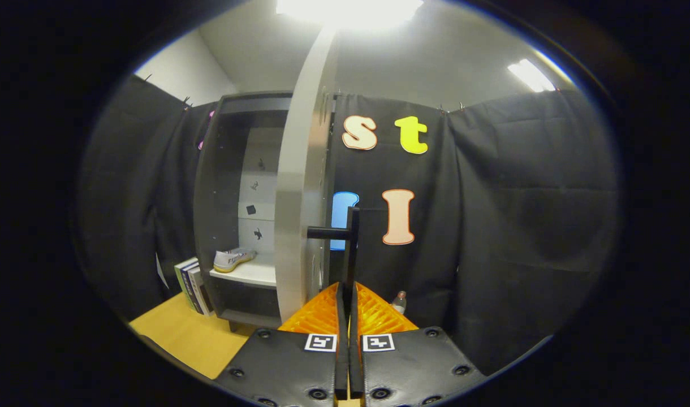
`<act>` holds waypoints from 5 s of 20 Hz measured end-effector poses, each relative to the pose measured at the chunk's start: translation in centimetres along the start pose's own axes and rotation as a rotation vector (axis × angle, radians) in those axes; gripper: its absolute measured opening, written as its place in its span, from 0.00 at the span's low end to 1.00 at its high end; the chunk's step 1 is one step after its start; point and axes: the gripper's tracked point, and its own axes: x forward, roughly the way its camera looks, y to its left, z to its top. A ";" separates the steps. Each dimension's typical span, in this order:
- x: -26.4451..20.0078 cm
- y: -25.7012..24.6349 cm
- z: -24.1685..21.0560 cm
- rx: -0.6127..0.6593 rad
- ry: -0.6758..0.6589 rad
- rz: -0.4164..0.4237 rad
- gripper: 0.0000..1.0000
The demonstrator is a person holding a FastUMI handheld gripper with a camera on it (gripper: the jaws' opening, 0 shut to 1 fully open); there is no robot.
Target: Open the shoe cabinet door, grab the shoes and put them into the shoe cabinet, then close the shoe cabinet door.
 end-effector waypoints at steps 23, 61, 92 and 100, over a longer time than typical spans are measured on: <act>-9.4 -0.9 1.2 0.044 0.037 -0.039 0.99; 7.6 17.6 -42.5 -0.307 1.010 0.219 0.99; 8.6 16.2 -44.1 -0.330 1.036 0.204 0.03; 7.9 18.3 -34.3 -0.270 0.877 0.240 0.03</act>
